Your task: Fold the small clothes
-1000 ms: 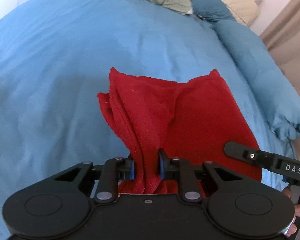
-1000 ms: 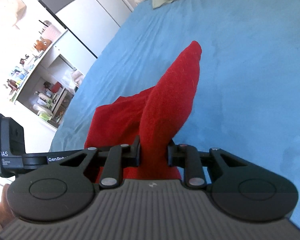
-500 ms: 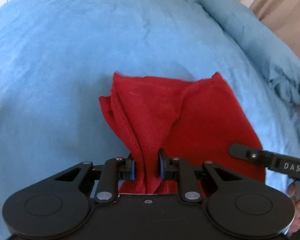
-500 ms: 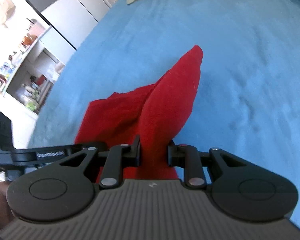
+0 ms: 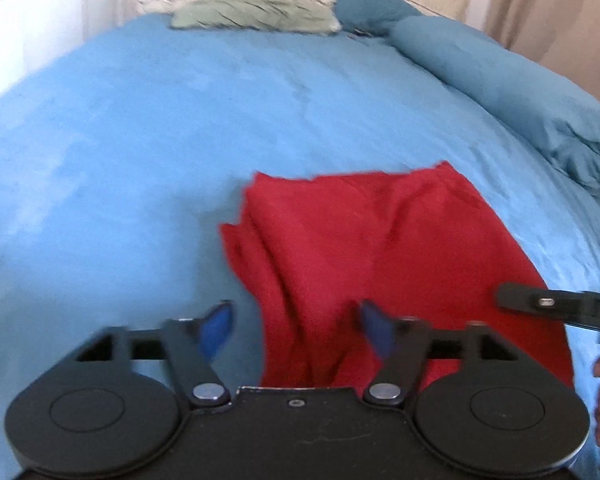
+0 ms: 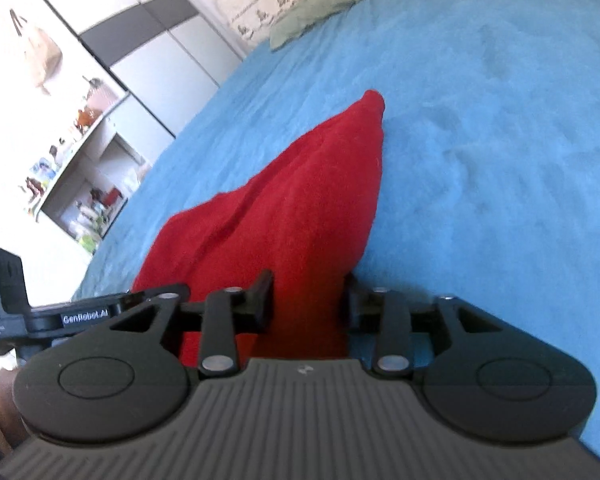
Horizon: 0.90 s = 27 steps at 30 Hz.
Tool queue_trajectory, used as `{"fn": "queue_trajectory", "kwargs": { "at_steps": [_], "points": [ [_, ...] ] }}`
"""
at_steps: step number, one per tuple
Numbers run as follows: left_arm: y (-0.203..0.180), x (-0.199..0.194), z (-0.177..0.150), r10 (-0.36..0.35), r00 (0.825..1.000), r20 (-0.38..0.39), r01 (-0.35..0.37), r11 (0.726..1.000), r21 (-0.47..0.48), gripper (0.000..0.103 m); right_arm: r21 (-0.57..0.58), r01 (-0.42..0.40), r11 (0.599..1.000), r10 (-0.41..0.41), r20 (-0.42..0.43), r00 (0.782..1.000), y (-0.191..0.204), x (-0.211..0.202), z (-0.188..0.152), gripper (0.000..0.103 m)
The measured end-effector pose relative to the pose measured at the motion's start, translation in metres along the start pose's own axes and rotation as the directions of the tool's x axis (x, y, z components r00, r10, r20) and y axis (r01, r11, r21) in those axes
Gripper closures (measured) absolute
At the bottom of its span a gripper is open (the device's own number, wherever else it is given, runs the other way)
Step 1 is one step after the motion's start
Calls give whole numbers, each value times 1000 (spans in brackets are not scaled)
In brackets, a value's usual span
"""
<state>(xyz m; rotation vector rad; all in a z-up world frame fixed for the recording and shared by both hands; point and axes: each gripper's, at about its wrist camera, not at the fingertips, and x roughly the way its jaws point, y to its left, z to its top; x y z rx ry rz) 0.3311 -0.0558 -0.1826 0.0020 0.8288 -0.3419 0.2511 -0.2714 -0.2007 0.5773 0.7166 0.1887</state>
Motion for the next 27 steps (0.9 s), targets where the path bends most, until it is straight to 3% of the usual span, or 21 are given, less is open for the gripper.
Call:
{"fn": "queue_trajectory", "kwargs": {
  "at_steps": [1, 5, 8, 11, 14, 19, 22, 27],
  "points": [
    [2, -8, 1, 12, 1000, 16, -12, 1000, -5, 22, 0, 9, 1000, -9, 19, 1000, 3, -5, 0, 20],
    [-1, -61, 10, 57, 996, 62, -55, 998, -36, 17, -40, 50, 998, -45, 124, 991, 23, -45, 5, 0],
    [-11, -115, 18, 74, 992, 102, -71, 997, -37, 12, -58, 147, 987, -138, 138, 981, 50, -84, 10, 0],
    [-24, -174, 22, 89, 983, 161, -87, 996, -22, 2, -96, 215, 972, -200, 141, 970, 85, -130, 12, 0],
    [-35, -222, 21, 93, 975, 202, -87, 995, -38, 0, -115, 256, 960, -242, 125, 962, 120, -170, 13, 0],
    [-46, -268, 6, 142, 971, 191, -131, 989, -69, 0, -169, 327, 930, -306, 140, 942, 174, -224, 4, 0],
    [-60, -291, -9, 165, 963, 212, -162, 986, -30, 0, -202, 359, 911, -335, 143, 931, 201, -249, -4, 0],
    [-68, -307, -35, 231, 960, 157, -230, 973, -27, 0, -242, 436, 867, -415, 134, 900, 231, -272, -27, 0]
  ]
}}
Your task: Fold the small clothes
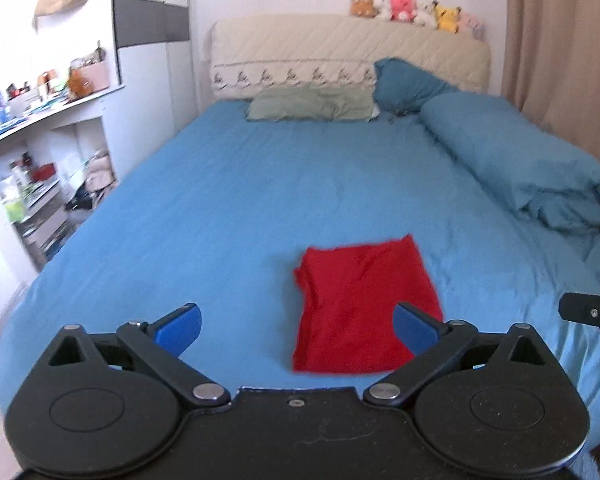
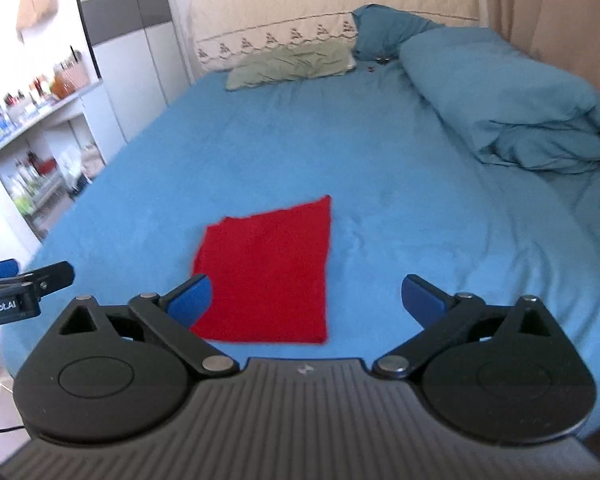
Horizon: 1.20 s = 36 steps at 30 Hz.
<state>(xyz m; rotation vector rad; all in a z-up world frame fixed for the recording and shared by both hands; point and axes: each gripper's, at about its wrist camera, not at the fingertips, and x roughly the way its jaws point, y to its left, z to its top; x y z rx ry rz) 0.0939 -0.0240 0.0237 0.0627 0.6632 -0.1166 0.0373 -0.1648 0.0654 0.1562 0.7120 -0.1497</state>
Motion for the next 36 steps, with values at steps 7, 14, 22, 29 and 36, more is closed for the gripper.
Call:
{"fn": "queue_trajectory", "kwargs": {
  "at_steps": [7, 14, 22, 29, 36],
  "points": [
    [7, -21, -29, 31, 1000, -4, -31, 999, 29, 0, -44, 48, 998, -51, -74, 996, 12, -15, -42, 0],
    [3, -29, -46, 30, 999, -21, -29, 998, 56, 0, -26, 61, 998, -64, -98, 993, 8, -19, -67, 0],
    [-2, -37, -42, 20, 1000, 6, -21, 998, 54, 0, -27, 78, 997, -80, -79, 994, 4, -29, -69, 0],
    [-6, -41, -43, 29, 999, 13, -30, 998, 61, 0, -16, 86, 996, -87, -65, 994, 2, -35, -67, 0],
    [-5, -44, -43, 29, 999, 23, -31, 998, 62, 0, -21, 92, 996, -93, -63, 994, 2, -36, -66, 0]
  ]
}}
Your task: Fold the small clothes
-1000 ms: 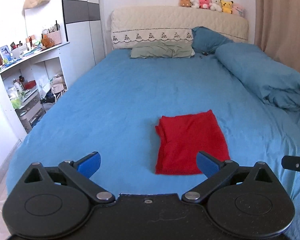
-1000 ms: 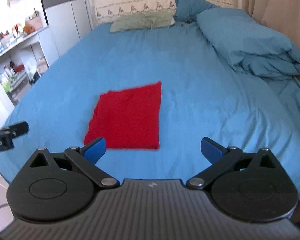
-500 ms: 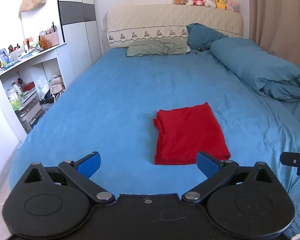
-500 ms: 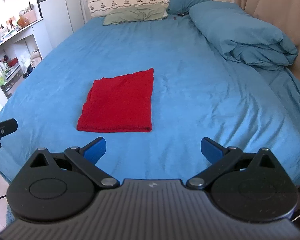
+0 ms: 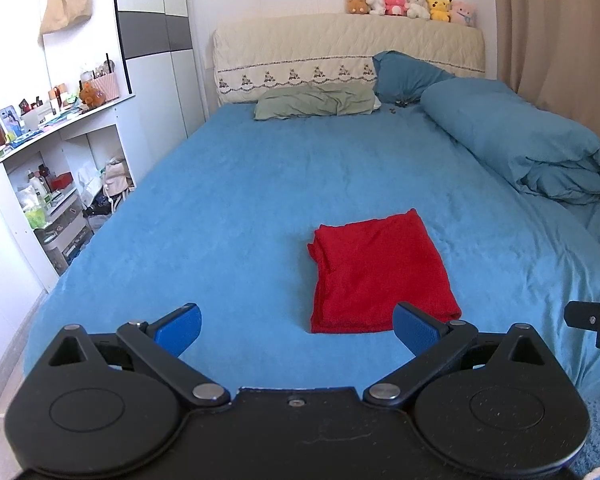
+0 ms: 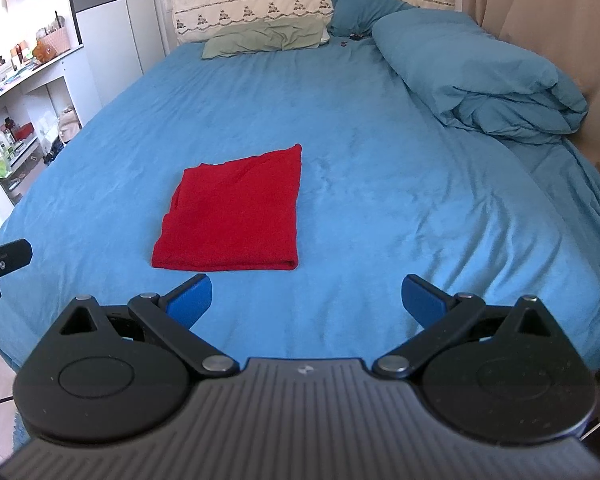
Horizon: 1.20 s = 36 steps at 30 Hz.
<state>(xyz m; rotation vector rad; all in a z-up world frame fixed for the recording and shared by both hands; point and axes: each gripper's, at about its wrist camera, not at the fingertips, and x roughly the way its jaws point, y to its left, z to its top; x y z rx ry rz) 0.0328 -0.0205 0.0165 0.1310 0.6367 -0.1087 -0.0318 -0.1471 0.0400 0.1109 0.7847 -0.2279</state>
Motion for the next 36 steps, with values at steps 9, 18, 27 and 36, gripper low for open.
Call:
{"fn": "queue_trajectory", "kwargs": {
  "at_steps": [9, 18, 27, 36],
  "points": [
    [3, -1, 0, 0, 1000, -4, 0, 1000, -2, 0, 3, 2, 1000, -2, 4, 1000, 1, -5, 2, 0],
    [0, -3, 0, 7, 1000, -1, -7, 1000, -1, 0, 6, 0, 1000, 0, 5, 1000, 1, -6, 3, 0],
    [-1, -4, 0, 3, 1000, 0, -3, 1000, -13, 0, 8, 4, 1000, -4, 7, 1000, 5, -9, 3, 0],
    [-2, -4, 0, 9, 1000, -3, -9, 1000, -13, 0, 11, 11, 1000, -11, 6, 1000, 12, -9, 2, 0]
  ]
}}
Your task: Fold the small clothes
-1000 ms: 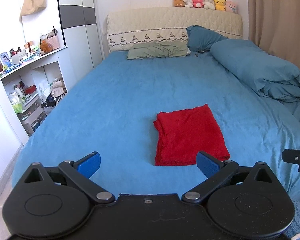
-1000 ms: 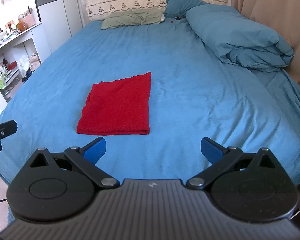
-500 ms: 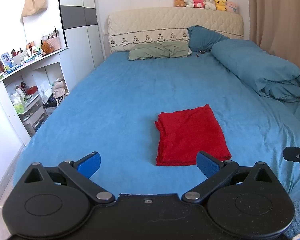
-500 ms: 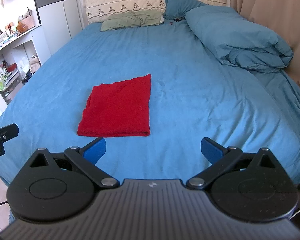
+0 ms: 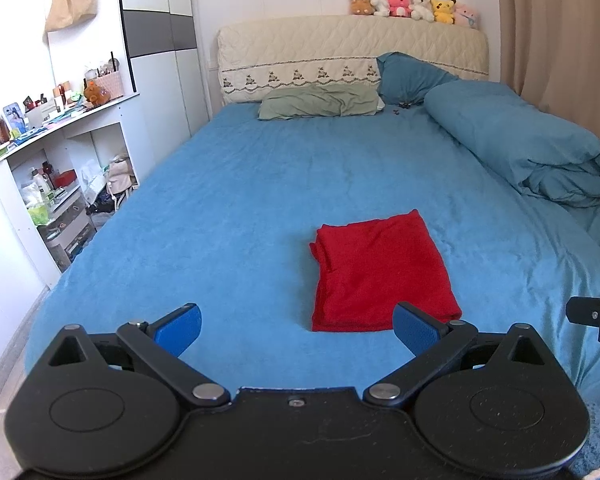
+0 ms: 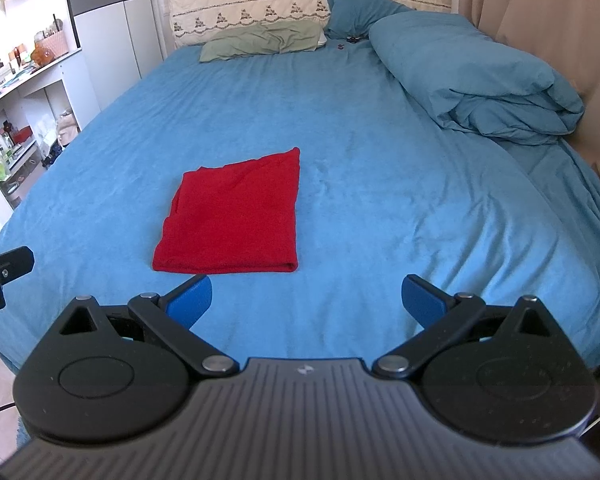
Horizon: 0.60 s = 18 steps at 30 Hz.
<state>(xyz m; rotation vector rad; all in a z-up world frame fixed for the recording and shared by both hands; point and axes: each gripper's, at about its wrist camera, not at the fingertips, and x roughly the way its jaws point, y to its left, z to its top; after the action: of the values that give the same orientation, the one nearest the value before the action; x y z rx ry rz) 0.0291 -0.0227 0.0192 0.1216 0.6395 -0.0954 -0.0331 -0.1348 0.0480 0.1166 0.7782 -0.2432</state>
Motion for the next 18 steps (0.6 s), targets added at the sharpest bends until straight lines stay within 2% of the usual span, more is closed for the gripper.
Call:
{"fn": "queue_trajectory", "kwargs": {
  "at_steps": [18],
  "points": [
    [4, -4, 3, 17, 999, 28, -16, 999, -43, 0, 0, 5, 1000, -5, 3, 1000, -1, 0, -1, 0]
  ]
}}
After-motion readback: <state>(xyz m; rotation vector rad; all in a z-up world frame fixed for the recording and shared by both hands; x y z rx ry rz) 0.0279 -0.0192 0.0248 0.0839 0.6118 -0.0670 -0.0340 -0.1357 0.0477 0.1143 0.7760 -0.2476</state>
